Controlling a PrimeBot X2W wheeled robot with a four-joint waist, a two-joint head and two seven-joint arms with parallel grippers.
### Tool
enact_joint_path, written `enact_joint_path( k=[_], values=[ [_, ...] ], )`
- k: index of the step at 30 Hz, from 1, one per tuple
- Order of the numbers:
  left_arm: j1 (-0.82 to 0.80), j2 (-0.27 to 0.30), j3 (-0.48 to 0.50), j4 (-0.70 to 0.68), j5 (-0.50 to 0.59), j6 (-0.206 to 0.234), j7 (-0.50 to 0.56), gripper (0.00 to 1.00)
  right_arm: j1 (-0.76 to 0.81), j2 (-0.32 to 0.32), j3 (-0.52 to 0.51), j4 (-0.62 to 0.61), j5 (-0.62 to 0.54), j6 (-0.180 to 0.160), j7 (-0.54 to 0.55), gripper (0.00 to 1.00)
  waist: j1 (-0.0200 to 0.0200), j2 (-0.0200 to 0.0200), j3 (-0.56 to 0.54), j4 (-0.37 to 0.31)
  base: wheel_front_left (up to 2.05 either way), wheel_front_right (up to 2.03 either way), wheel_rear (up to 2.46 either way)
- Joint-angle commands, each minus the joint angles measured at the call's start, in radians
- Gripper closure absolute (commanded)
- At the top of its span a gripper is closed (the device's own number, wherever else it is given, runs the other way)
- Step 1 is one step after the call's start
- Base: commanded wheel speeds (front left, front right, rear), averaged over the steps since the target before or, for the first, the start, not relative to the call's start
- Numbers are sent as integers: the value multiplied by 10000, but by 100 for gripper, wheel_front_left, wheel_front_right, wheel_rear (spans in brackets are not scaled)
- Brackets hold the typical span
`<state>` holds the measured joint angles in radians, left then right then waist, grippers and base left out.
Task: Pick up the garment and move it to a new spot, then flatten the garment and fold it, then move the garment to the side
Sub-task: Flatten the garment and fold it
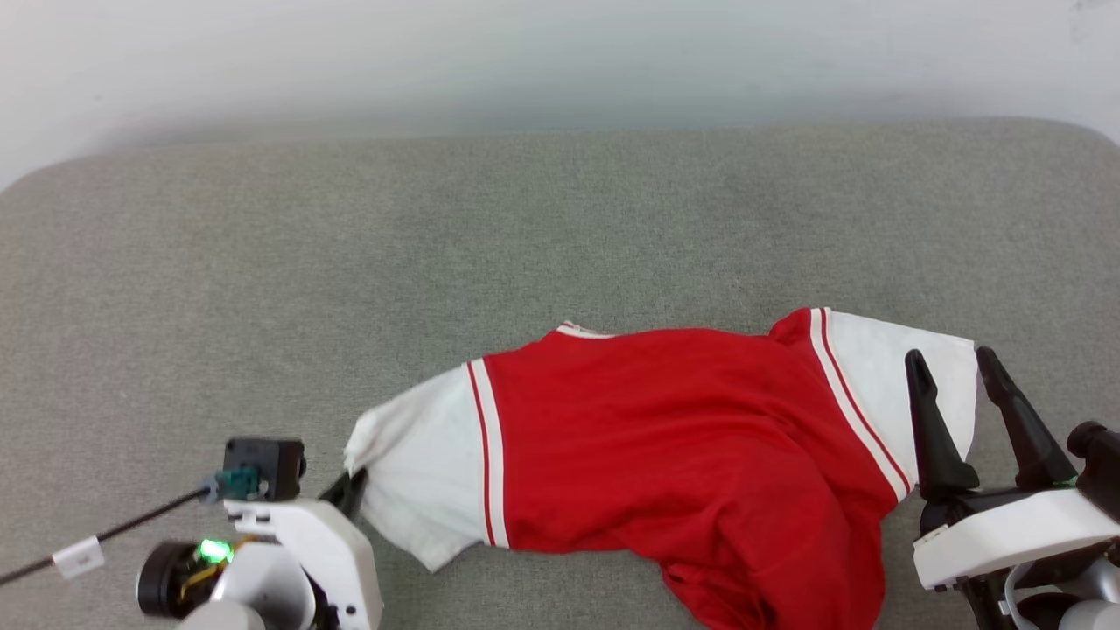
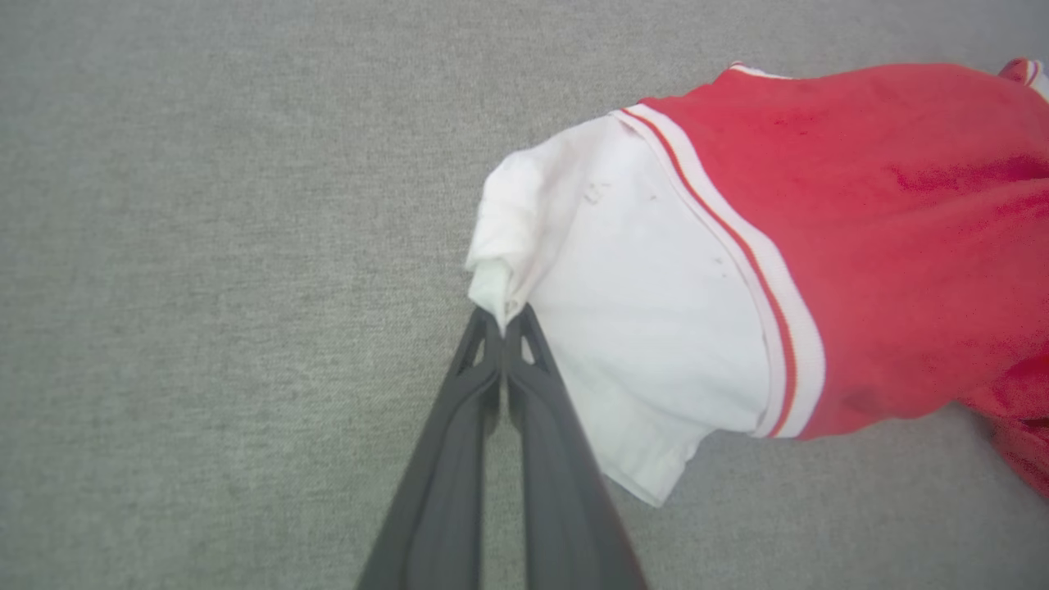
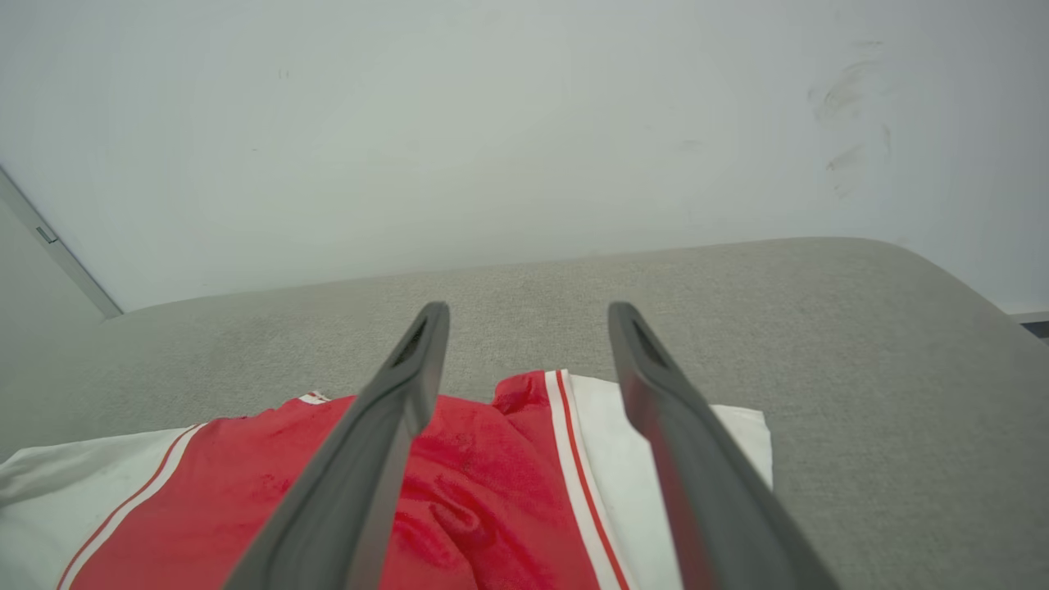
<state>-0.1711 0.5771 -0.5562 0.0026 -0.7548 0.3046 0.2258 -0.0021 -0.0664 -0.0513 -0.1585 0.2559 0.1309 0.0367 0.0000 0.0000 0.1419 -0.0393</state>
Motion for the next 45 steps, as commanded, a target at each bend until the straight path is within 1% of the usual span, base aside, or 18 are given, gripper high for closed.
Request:
enact_joint_path(
  k=[1,3,7,8,9,10,14,18,21,23,25,26,31,36,38,42,45],
  values=[
    [176,-74,10,90,-44,53,-57,100,132,-26,-17,-16,33,-3,30,0,0,0,-99,48,0,0,0],
    [408,-348,39,364,-376,-74,-195,100,158,-21,-40,-28,53,-3,98,0,0,0,-204,36,0,0,0],
    [580,-763,2,1189,-650,-279,-448,100,205,-38,-64,-56,44,-3,229,0,0,0,-362,-58,0,0,0],
    [565,-824,-4,1371,-650,-304,-561,76,216,-43,-68,-56,44,-3,249,0,0,0,-405,-84,0,0,0],
    [521,-909,15,1526,-626,-340,-718,24,237,-51,-78,-53,40,-3,290,0,0,0,-448,-105,0,0,0],
    [456,-1005,42,1612,-593,-390,-904,0,256,-60,-109,-58,45,-3,318,0,0,0,-487,-114,0,0,0],
    [228,-1092,200,1786,-250,-415,-1884,0,317,-68,-214,-67,47,-3,403,0,0,0,-684,-115,0,0,0],
    [48,-1062,374,1612,319,-217,-3027,0,387,-70,-272,-113,-22,-3,503,0,0,0,-895,-94,0,0,0],
    [43,-994,477,1359,605,-25,-3519,0,422,-66,-284,-173,-47,-3,576,0,0,0,-1047,-63,0,0,0],
    [41,-919,510,1165,656,48,-3537,0,437,-56,-303,-234,-66,-3,626,0,0,0,-1096,-37,0,0,0],
    [-31,-702,414,1019,703,33,-3153,0,444,-41,-308,-285,-71,-3,674,0,0,0,-1081,0,0,0,0],
    [-123,-572,385,957,638,-82,-2922,0,431,-36,-289,-315,-68,-3,685,0,0,0,-1040,16,0,0,0],
    [-679,133,-31,831,113,-815,-808,0,192,-17,-142,-403,-90,-3,758,0,0,0,-637,7,0,0,0],
    [-1172,585,-384,1130,-628,-1435,1304,0,-151,-26,138,-267,-78,-3,710,0,0,0,-56,-237,0,0,0],
    [-1256,695,-532,1368,-874,-1657,1960,0,-287,-31,223,-181,-52,-3,636,0,0,0,146,-365,0,0,0],
    [-1404,740,-796,1791,-1240,-1931,2896,0,-429,-17,262,48,44,-3,518,0,0,0,427,-527,0,0,0],
    [-1350,606,-1146,2162,-1471,-2100,3634,0,-488,-11,280,143,48,-3,426,0,0,0,552,-614,0,0,0]
  ],
)
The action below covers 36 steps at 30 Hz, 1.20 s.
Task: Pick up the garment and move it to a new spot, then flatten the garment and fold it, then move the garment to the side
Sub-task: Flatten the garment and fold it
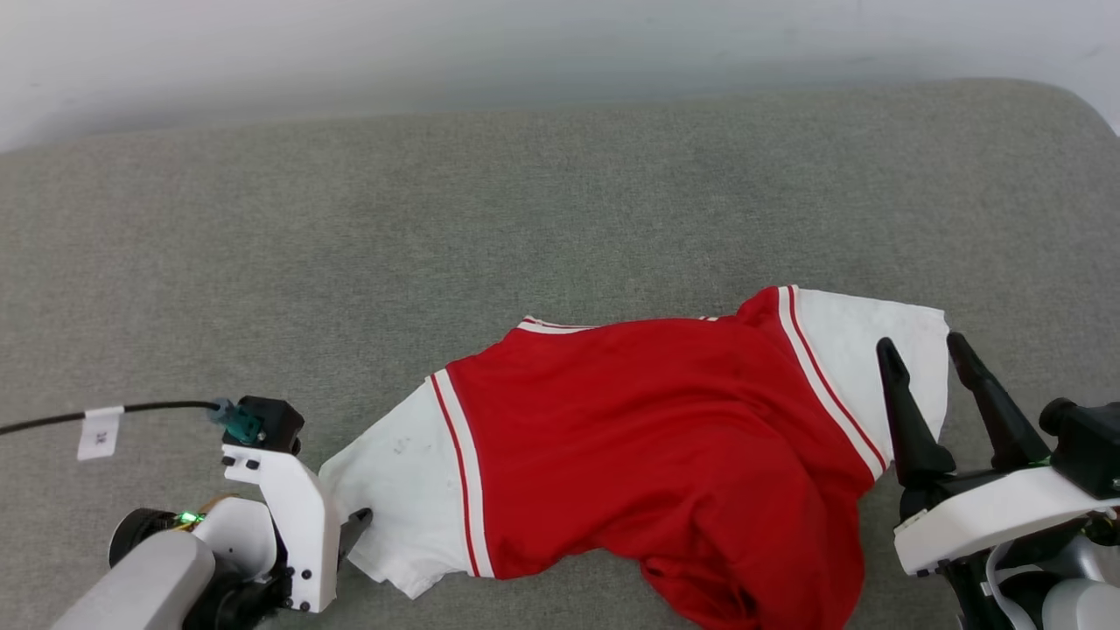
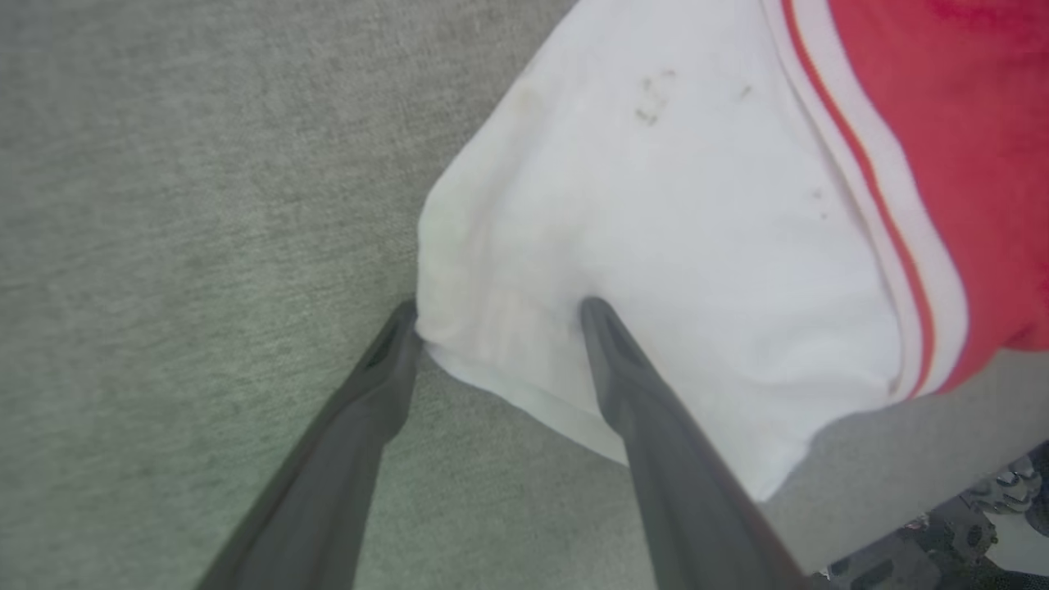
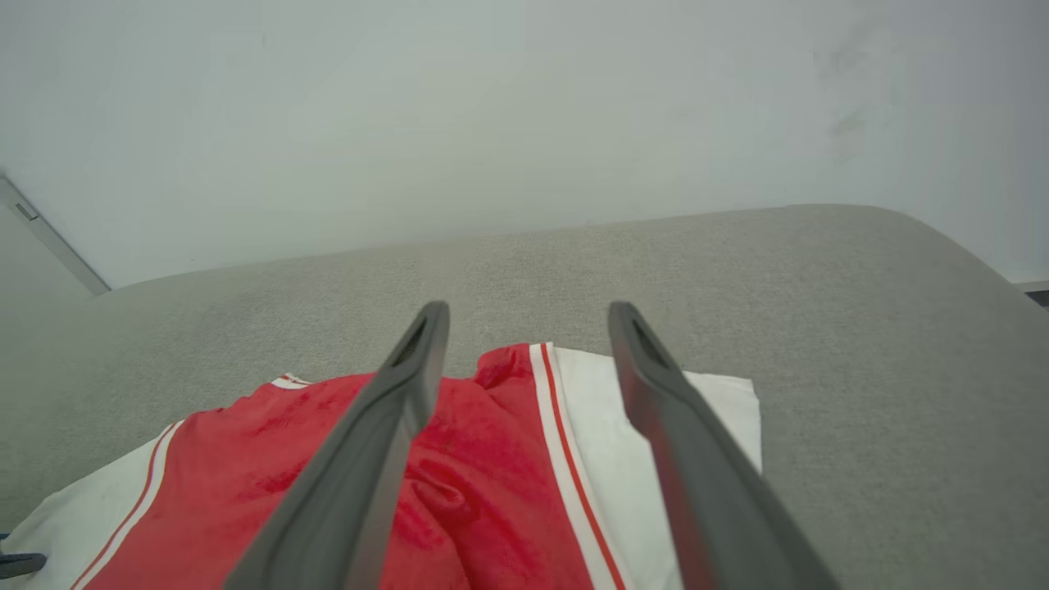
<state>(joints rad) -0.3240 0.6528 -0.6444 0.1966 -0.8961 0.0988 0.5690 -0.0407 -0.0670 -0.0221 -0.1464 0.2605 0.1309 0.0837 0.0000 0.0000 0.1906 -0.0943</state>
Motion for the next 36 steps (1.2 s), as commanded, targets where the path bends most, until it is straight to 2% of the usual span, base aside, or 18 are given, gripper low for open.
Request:
enact_joint_path(
  k=[1,2,3,6,12,16,20,26,31,36],
  values=[
    [206,-218,-355,324,-144,-112,396,21,-138,-6,-17,39,2,-3,-79,0,0,0,87,-84,0,0,0],
    [196,-305,-466,406,-184,-146,551,67,-168,-19,-4,58,-18,-2,-112,0,0,0,102,-105,0,0,0],
    [181,-382,-549,463,-190,-174,645,100,-175,-26,4,70,-30,-2,-126,0,0,0,106,-127,0,0,0],
    [142,-572,-555,503,-121,-144,441,100,-202,-68,-1,92,-58,-3,-147,0,0,0,77,-151,0,0,0],
    [113,-808,10,301,565,369,-1653,100,-57,-196,-272,210,60,-3,72,0,0,0,-290,60,0,0,0],
    [163,-847,186,39,860,641,-2401,100,-67,-301,-587,412,305,-3,444,0,0,0,-421,216,0,0,0],
    [287,-882,398,-529,1166,1050,-3191,100,-429,-644,-1224,1194,923,-3,1612,0,0,0,-462,395,0,0,0],
    [30,-799,566,-1685,1693,1507,-3798,100,-1343,-1542,-1986,2645,1645,-2,3690,0,0,0,-76,773,0,0,0],
    [-236,-718,604,-2580,2058,1755,-3944,100,-2492,-2196,-1987,3869,1867,-3,5625,0,0,0,520,1005,0,0,0],
    [-569,-745,535,-3148,2305,1829,-3906,100,-3709,-2520,-1774,4816,1721,-3,6591,0,0,0,1092,1230,0,0,0]
  ],
)
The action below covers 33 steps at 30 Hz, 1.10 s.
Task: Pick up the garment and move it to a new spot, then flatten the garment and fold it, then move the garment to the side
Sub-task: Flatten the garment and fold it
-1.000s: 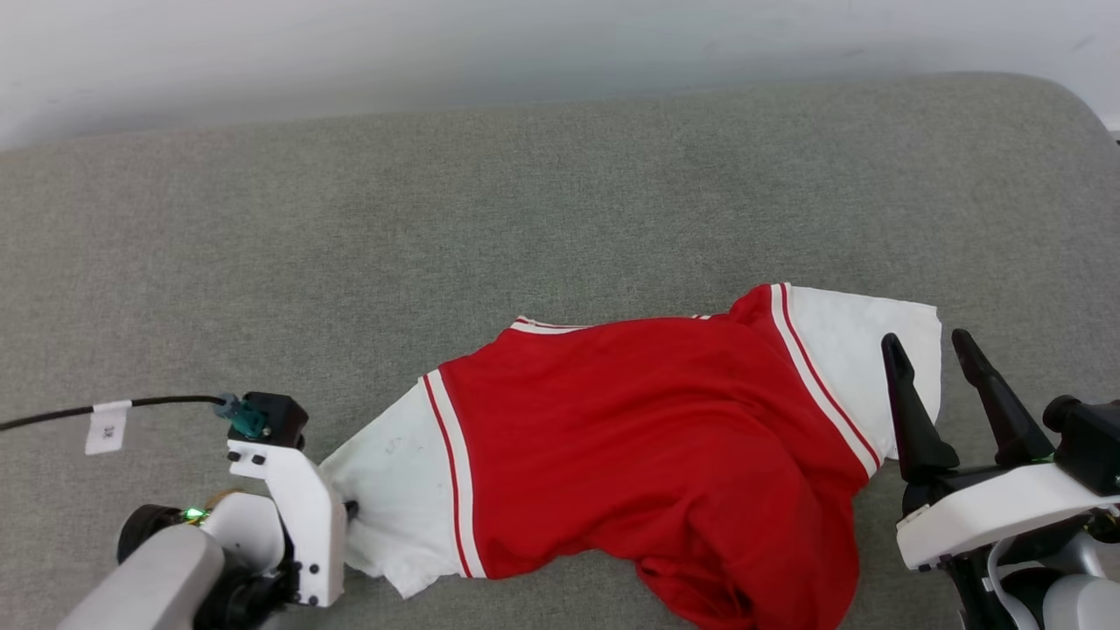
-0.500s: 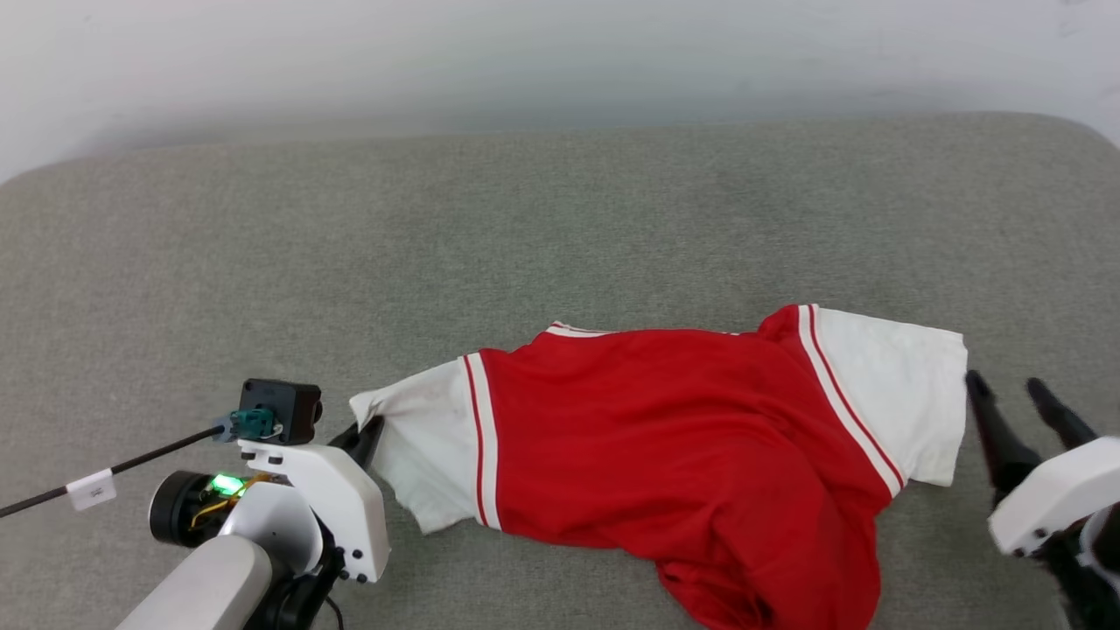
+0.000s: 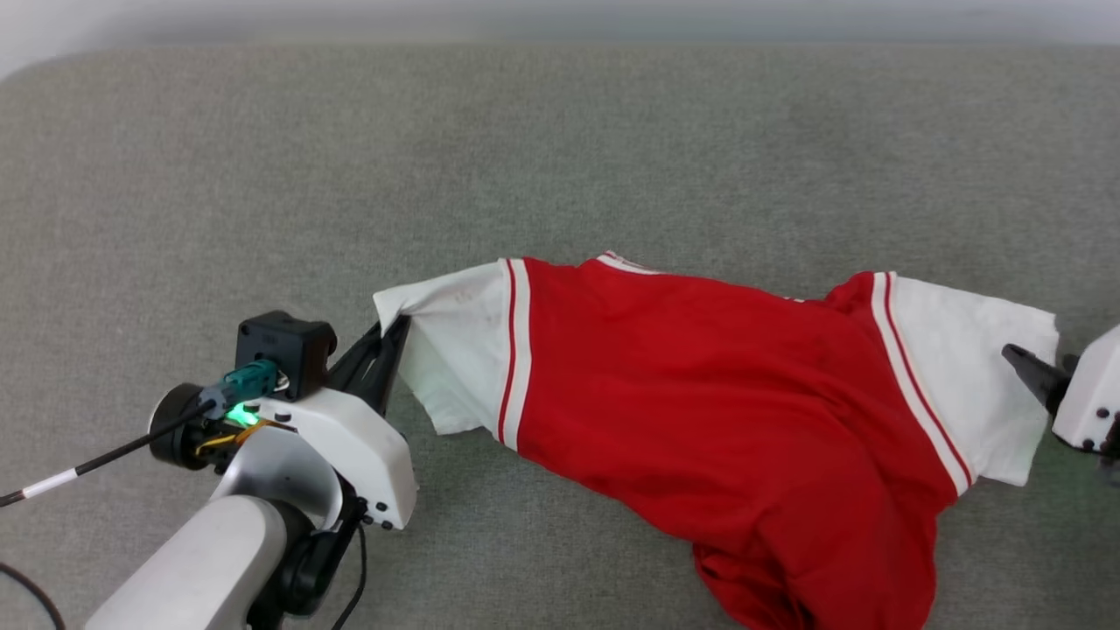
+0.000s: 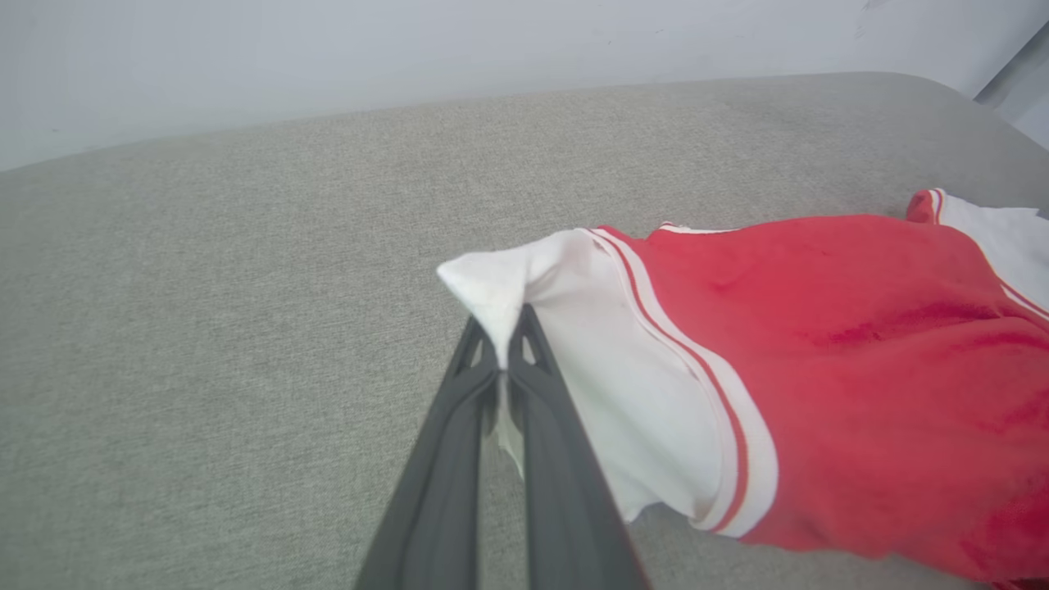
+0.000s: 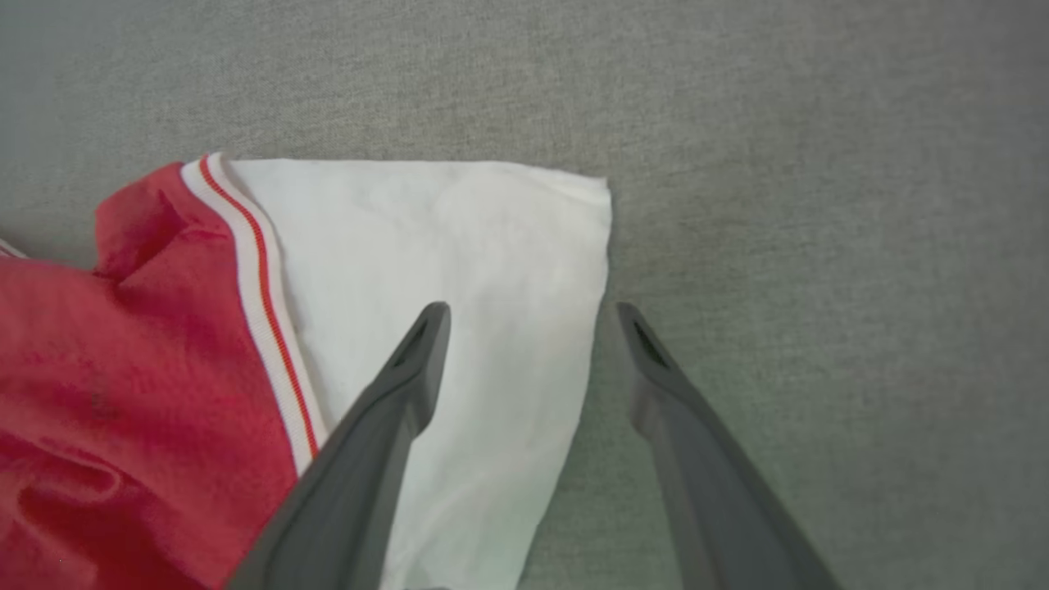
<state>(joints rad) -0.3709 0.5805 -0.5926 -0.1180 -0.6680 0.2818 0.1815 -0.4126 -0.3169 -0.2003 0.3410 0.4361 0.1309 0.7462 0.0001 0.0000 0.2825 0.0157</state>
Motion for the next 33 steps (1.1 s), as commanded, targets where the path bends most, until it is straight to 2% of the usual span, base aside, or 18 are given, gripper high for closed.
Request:
enact_joint_path(
  k=[1,6,12,13,14,16,24,27,33],
  values=[
    [-159,-45,-18,-70,66,-9,-6,100,-227,-72,3,154,-92,-3,72,0,-1,0,261,180,0,0,0],
    [-467,-142,-116,-202,199,-54,-5,100,-1137,-342,143,1137,-480,-3,310,0,-1,0,687,380,0,0,0],
    [-591,-226,-156,-31,111,-212,-99,100,-1365,-96,599,2380,-649,-2,1035,0,-1,0,944,448,0,0,0],
    [-580,-230,-166,6,98,-215,-108,100,-1337,-5,689,2535,-592,-2,1139,52,-1,0,940,436,0,0,0],
    [-564,-247,-166,33,66,-230,-124,100,-1314,81,763,2652,-544,0,1252,100,-1,0,920,421,0,0,0],
    [-488,-232,-134,147,-15,-290,-178,100,-1311,133,906,2804,-498,0,1366,100,-1,0,821,375,0,0,0],
    [-858,1,265,606,-154,-421,-392,100,-2438,-384,1465,1845,-572,-3,102,100,-1,0,3,-76,0,0,0],
    [-1354,94,357,1031,-102,-635,-350,100,-2755,-498,1640,1595,-707,-5,-484,100,-1,0,-293,-242,0,0,0],
    [-3228,-294,777,2371,-153,-1097,-709,100,-3955,-586,1896,1577,-1106,-3,-1512,100,-1,0,-636,-501,0,0,0]
  ],
)
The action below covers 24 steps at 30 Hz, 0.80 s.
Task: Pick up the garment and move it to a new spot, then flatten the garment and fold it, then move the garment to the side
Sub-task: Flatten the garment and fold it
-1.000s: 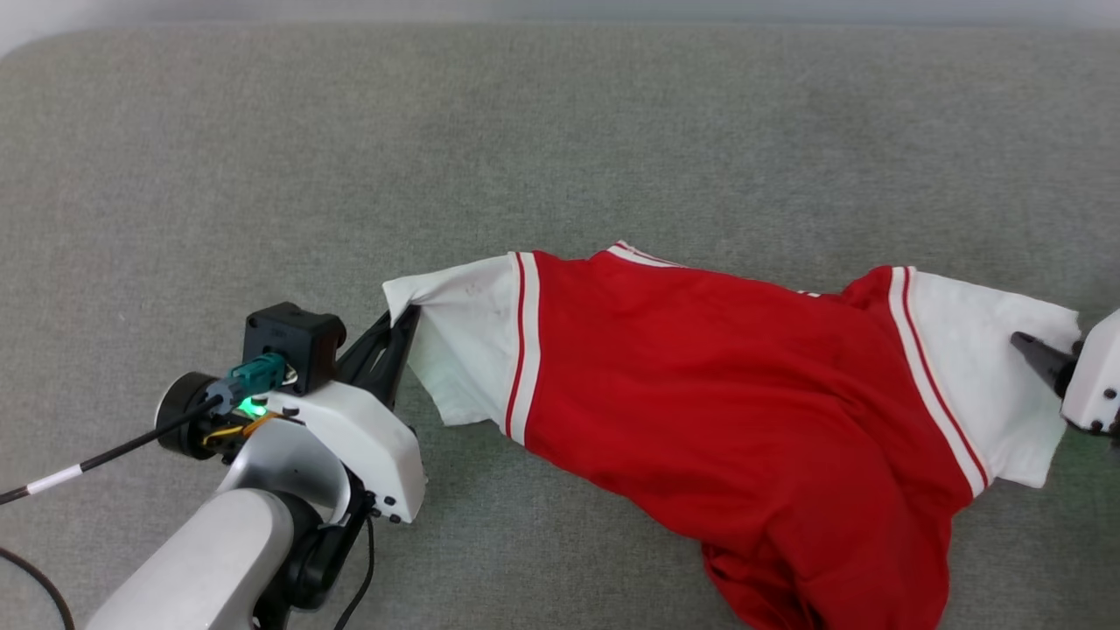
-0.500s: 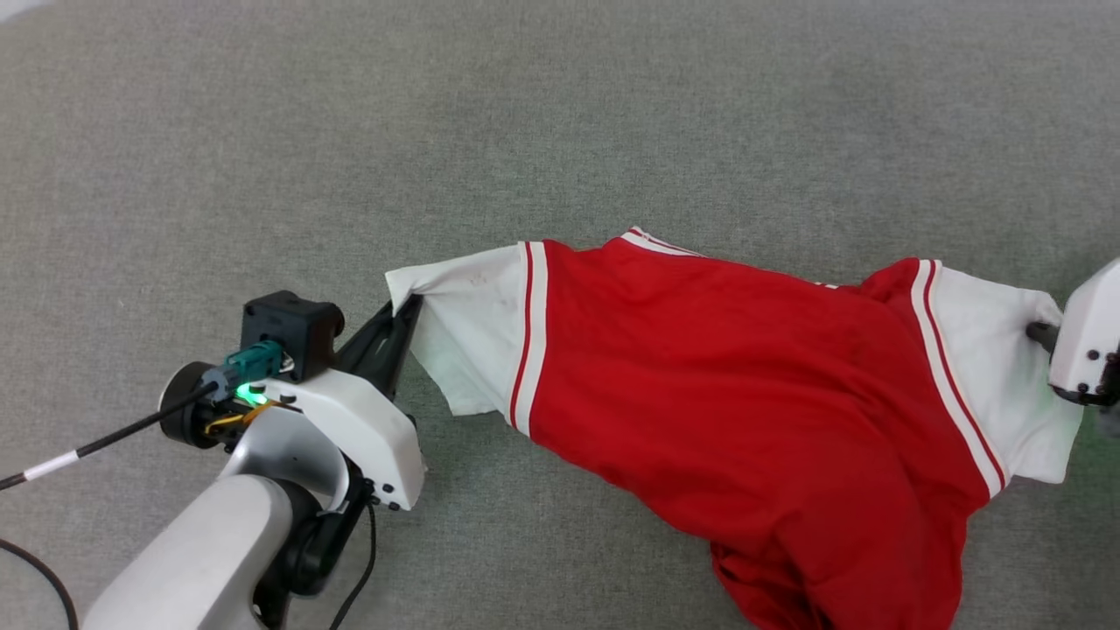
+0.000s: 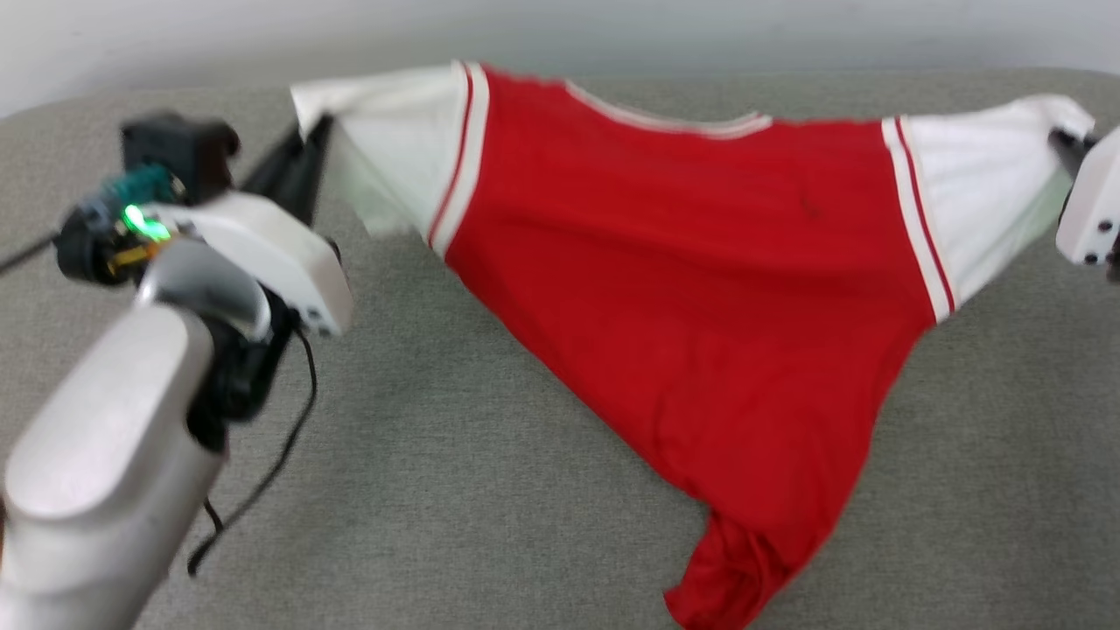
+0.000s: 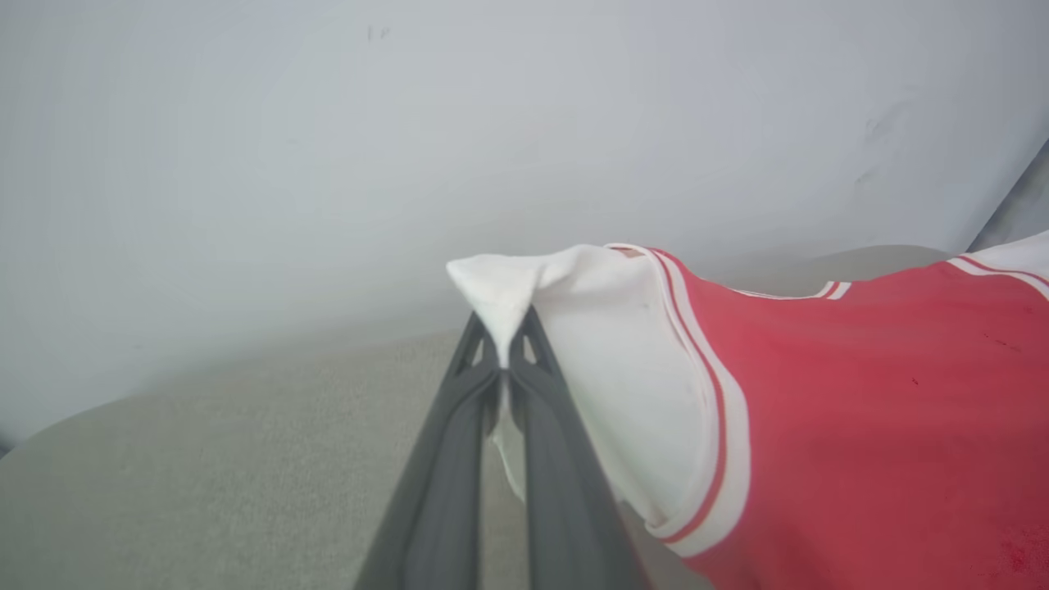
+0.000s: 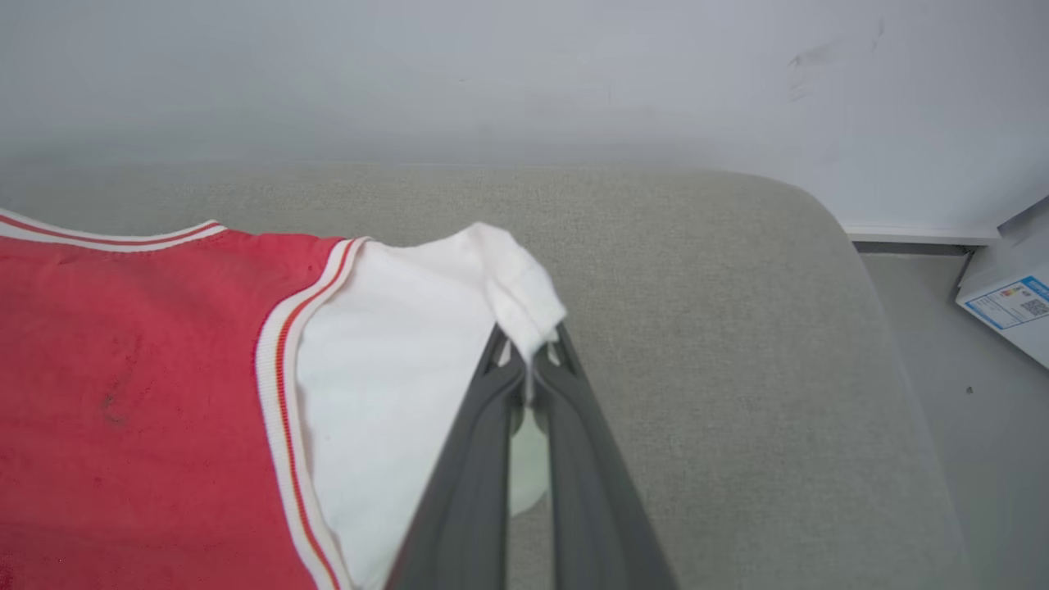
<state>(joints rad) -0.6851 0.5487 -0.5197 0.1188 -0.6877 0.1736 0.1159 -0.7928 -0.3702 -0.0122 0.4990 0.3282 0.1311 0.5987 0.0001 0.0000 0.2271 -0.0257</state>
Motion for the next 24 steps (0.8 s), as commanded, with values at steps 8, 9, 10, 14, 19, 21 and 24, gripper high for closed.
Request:
enact_joint_path(
  k=[8,9,10,14,19,21,24],
  values=[
    [-3173,-500,508,2417,309,-579,-871,100,-2443,-16,458,359,-361,-7,-1598,100,-1,0,202,-364,0,0,0],
    [-3633,-568,583,2695,332,-661,-971,100,-2809,-55,528,379,-435,-7,-1832,100,-1,0,333,-385,0,0,0],
    [-4128,-590,593,2963,433,-716,-1054,100,-3180,-71,584,421,-465,-7,-2073,100,-1,0,471,-410,0,0,0],
    [-5826,-633,694,3998,803,-853,-1480,100,-4483,-8,827,601,-639,-7,-2914,100,-1,0,1007,-509,0,0,0],
    [-7666,-684,844,4895,1134,-974,-2109,100,-6128,10,1185,893,-895,-7,-3941,100,-1,0,1538,-596,0,0,0],
    [-8006,-685,868,5027,1170,-1015,-2200,100,-6458,10,1295,936,-915,-7,-4116,100,-1,0,1666,-613,0,0,0],
    [-8812,-689,859,5392,1302,-1186,-2461,100,-7302,53,1610,1143,-962,-7,-4593,100,-1,0,1999,-655,0,0,0]
  ],
)
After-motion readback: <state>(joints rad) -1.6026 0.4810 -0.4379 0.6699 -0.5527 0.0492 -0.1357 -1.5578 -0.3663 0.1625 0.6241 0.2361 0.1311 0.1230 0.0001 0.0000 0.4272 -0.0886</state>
